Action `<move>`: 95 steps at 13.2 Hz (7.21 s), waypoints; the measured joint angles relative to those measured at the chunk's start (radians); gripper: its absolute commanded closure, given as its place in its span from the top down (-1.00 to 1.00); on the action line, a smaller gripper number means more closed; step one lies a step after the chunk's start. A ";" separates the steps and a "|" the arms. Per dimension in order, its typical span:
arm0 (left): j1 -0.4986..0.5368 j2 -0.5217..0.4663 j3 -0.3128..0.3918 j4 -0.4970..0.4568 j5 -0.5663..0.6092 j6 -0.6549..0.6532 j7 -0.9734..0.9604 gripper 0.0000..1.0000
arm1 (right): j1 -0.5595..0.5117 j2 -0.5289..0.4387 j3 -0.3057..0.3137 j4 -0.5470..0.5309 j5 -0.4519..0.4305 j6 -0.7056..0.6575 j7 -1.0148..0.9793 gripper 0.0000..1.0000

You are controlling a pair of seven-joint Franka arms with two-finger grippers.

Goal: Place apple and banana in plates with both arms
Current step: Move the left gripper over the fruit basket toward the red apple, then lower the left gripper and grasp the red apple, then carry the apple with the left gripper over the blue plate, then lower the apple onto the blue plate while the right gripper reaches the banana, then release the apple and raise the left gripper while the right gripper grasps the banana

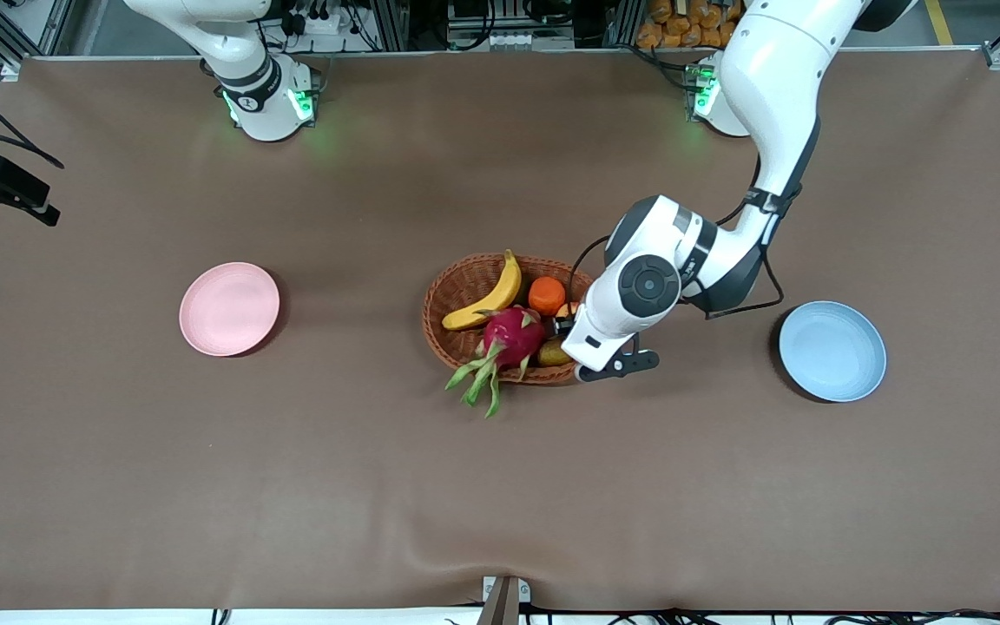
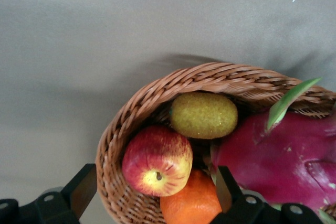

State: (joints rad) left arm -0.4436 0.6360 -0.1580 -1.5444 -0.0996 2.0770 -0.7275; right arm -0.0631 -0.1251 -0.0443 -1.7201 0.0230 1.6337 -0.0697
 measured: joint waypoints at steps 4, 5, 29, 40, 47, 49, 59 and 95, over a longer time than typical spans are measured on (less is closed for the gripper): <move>-0.015 0.030 0.000 -0.002 0.000 0.014 0.000 1.00 | 0.000 0.000 0.000 0.000 0.000 0.000 0.000 1.00; -0.016 0.034 0.000 -0.004 0.000 0.017 0.000 1.00 | 0.000 0.000 0.000 0.000 0.000 0.000 0.000 1.00; -0.016 -0.127 0.012 -0.001 0.000 -0.168 0.002 -0.55 | 0.000 0.000 0.000 0.000 0.000 0.000 0.000 1.00; 0.314 -0.297 0.024 -0.036 0.184 -0.402 0.512 -0.54 | 0.002 0.010 0.007 0.000 0.002 -0.001 -0.002 1.00; 0.551 -0.337 0.022 -0.272 0.257 -0.192 0.732 -0.55 | 0.186 0.099 0.025 0.006 0.011 -0.041 -0.004 1.00; 0.609 -0.338 0.022 -0.348 0.258 -0.084 0.800 -0.56 | 0.266 0.122 0.027 0.014 0.012 -0.026 0.020 1.00; 0.729 -0.177 -0.001 -0.398 0.258 0.154 0.984 -0.51 | 0.656 0.316 0.032 0.024 0.018 0.236 0.632 1.00; 0.555 -0.332 -0.023 0.041 0.135 -0.280 0.918 1.00 | 0.922 0.735 0.028 0.047 0.141 0.748 0.976 -0.41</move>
State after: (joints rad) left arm 0.1117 0.3043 -0.1806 -1.5029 0.0354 1.7967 0.1901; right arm 0.8589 0.6101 -0.0161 -1.6735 0.1639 2.3817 0.9065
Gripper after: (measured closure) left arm 0.000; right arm 0.507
